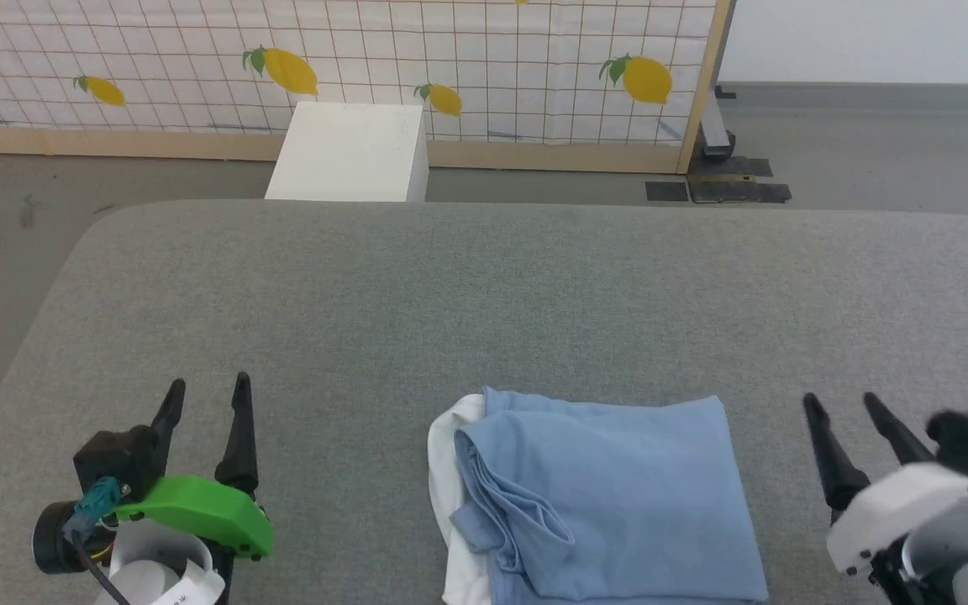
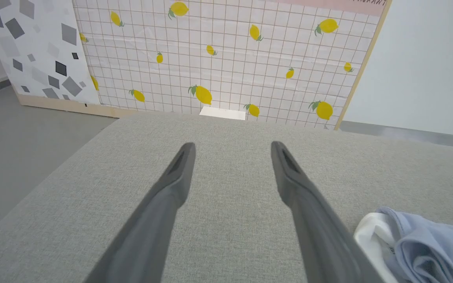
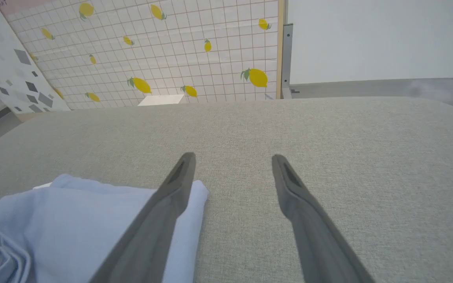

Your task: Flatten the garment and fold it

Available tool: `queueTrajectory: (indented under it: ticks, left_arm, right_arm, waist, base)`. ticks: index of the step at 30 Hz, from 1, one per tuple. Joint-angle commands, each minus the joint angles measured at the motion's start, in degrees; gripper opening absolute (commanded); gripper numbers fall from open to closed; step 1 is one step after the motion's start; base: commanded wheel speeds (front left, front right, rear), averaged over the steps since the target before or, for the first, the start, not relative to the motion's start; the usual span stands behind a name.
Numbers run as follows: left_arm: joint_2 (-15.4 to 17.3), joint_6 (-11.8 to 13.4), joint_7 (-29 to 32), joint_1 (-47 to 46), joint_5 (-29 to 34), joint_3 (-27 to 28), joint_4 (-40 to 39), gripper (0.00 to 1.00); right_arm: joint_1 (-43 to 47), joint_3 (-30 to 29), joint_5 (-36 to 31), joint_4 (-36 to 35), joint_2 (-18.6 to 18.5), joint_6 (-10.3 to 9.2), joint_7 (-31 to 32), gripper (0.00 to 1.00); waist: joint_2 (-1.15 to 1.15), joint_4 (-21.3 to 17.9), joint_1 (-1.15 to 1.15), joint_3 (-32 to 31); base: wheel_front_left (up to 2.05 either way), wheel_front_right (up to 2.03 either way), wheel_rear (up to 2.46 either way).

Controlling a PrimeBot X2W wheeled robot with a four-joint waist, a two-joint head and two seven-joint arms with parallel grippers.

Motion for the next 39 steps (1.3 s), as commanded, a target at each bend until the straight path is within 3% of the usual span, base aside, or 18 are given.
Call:
queueTrajectory:
  ticks: [1,8,10,14,21,28,35,36,37,39]
  left_arm:
    - [0.48,0.49,-0.28,0.04,-0.11,0.20,-0.40,1.00]
    - [0.94,1.03,0.03,-0.56,0.18,0.01,-3.01,1.00]
    - [1.00,1.09,0.16,-0.86,0.25,-0.14,-3.67,1.00]
    - [0.80,1.10,0.17,-1.89,0.27,-0.46,-4.38,1.00]
    - [0.42,1.16,-0.22,-3.51,0.42,-0.89,-4.65,1.00]
    - [-0.06,1.08,-0.83,-4.49,0.28,-1.06,-3.93,1.00]
    - [-0.37,0.68,-1.19,-5.34,0.11,-1.50,-2.97,1.00]
    - [-0.39,0.66,-1.22,-5.39,0.09,-1.55,-2.86,1.00]
    - [-0.44,0.64,-1.26,-5.43,0.06,-1.61,-2.75,1.00]
    - [-0.45,0.60,-1.29,-5.44,-0.01,-1.71,-2.54,1.00]
  right_arm:
    - [-1.72,1.05,1.64,-0.36,-1.10,-0.08,2.96,1.00]
    - [-7.04,9.78,12.02,-2.21,-9.80,-0.08,32.67,1.00]
    - [-7.96,11.70,13.89,-2.58,-11.33,-0.08,39.31,1.00]
    - [-9.70,14.07,15.18,-1.92,-12.59,-0.08,46.81,1.00]
    - [-12.21,17.40,12.98,2.00,-11.67,-0.08,47.16,1.00]
    - [-13.23,18.88,10.69,8.59,-8.15,-0.08,44.09,1.00]
    - [-12.94,22.15,10.46,13.50,-6.90,-0.08,46.68,1.00]
    - [-12.87,22.29,10.77,13.88,-6.84,-0.08,47.42,0.85]
    - [-12.87,22.42,11.24,14.10,-6.80,-0.08,48.10,0.34]
    - [-13.12,22.32,12.01,13.86,-6.88,-0.08,48.30,0.00]
  waist:
    - [0.00,-0.11,0.00,0.19]
    - [0.00,1.21,0.00,2.19]
    - [0.00,1.93,0.00,3.21]
    - [0.00,3.42,0.00,5.67]
    - [0.00,5.30,0.00,8.88]
    - [0.00,6.23,0.00,10.30]
    - [0.00,6.69,0.00,10.50]
    - [0.00,6.71,0.00,10.46]
    - [0.00,6.74,0.00,10.41]
    - [0.00,6.71,0.00,10.25]
  base:
    - [0.00,0.00,0.00]
    - [0.00,0.00,0.00]
    - [0.00,0.00,0.00]
    - [0.00,0.00,0.00]
    - [0.00,0.00,0.00]
    - [0.00,0.00,0.00]
    - [0.00,0.00,0.00]
    - [0.00,0.00,0.00]
    - [0.00,0.00,0.00]
    - [0.00,0.00,0.00]
